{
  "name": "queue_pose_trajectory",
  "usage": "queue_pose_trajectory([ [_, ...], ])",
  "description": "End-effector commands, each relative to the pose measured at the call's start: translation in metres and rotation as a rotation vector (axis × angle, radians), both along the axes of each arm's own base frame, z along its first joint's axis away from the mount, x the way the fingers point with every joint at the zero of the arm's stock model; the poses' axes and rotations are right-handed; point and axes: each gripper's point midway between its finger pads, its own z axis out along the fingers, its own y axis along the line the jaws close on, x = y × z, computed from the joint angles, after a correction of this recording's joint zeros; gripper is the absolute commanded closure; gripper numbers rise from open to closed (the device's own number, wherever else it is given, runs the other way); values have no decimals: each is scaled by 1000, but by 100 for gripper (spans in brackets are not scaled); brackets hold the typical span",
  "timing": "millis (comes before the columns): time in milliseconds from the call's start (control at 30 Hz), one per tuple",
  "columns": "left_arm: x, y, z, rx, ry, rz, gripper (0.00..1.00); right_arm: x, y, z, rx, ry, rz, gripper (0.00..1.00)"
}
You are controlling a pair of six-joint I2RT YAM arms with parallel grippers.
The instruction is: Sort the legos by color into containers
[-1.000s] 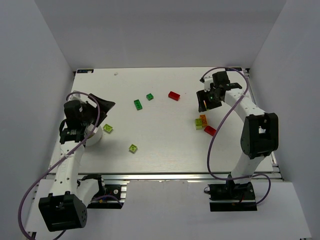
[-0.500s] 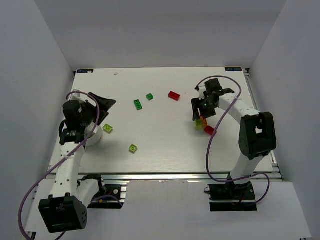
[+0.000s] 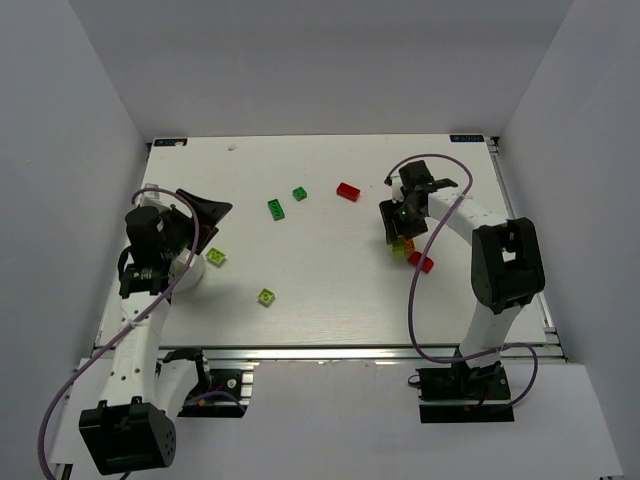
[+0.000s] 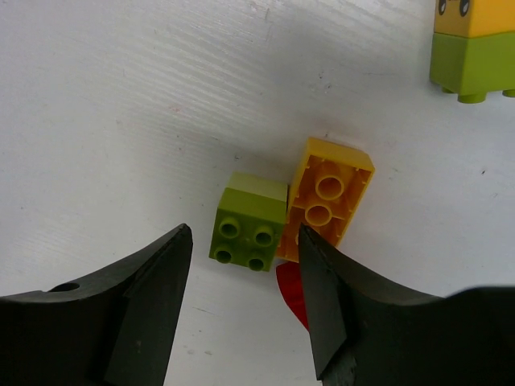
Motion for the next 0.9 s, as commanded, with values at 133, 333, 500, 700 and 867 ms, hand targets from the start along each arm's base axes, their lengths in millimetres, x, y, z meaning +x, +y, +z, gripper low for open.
queue_pose_trajectory([
  [133,-5,-1,2,-1,-12,-1,5,4,4,-1,-21,-29,11,45],
  [333,-4,-1,4,-1,-21,-1,5,2,4,-6,-32,-17,15,49],
  [500,-3,-2,6,-7,-30,-3,5,2,3,-12,-42,-4,10,49],
  [700,-4,-3,6,-13,-33,-11,5,3,3,-12,-43,-5,21,59],
  [867,-2,-7,9,-36,-55,-23,5,6,14,1,4,-19,63,83],
])
